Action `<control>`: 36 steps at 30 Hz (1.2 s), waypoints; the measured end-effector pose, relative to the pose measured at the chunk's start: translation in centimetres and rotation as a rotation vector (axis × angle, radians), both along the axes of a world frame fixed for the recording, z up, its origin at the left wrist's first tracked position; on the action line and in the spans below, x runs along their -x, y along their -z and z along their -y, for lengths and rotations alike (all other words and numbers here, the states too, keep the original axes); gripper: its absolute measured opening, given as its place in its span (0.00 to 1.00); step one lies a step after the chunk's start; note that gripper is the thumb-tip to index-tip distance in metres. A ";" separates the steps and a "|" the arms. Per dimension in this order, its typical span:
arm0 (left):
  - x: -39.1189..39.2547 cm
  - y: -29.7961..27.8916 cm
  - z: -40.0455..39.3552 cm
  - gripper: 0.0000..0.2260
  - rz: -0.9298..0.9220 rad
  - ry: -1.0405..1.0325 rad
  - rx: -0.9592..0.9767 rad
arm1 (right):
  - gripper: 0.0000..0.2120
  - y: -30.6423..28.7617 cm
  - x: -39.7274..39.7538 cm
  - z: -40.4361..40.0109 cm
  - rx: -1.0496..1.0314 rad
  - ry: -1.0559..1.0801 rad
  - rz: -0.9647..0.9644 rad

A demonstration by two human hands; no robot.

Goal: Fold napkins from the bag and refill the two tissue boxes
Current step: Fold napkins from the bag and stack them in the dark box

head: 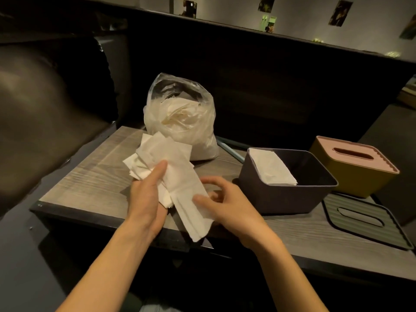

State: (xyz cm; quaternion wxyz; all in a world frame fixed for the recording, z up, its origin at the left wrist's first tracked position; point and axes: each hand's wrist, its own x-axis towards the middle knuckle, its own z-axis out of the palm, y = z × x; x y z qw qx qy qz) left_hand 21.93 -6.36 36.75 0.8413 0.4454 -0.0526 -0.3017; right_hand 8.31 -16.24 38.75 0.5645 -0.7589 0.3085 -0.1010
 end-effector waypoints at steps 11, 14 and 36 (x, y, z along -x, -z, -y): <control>0.8 -0.2 0.0 0.12 0.034 0.121 -0.014 | 0.15 -2.3 0.9 -0.5 -0.269 0.093 0.245; 0.6 -0.3 0.0 0.12 0.049 0.165 -0.027 | 0.19 -3.3 -1.2 -0.6 -0.366 0.082 0.416; 0.1 0.0 -0.4 0.23 0.048 0.361 0.041 | 0.07 -1.7 -3.7 1.4 0.479 0.208 0.429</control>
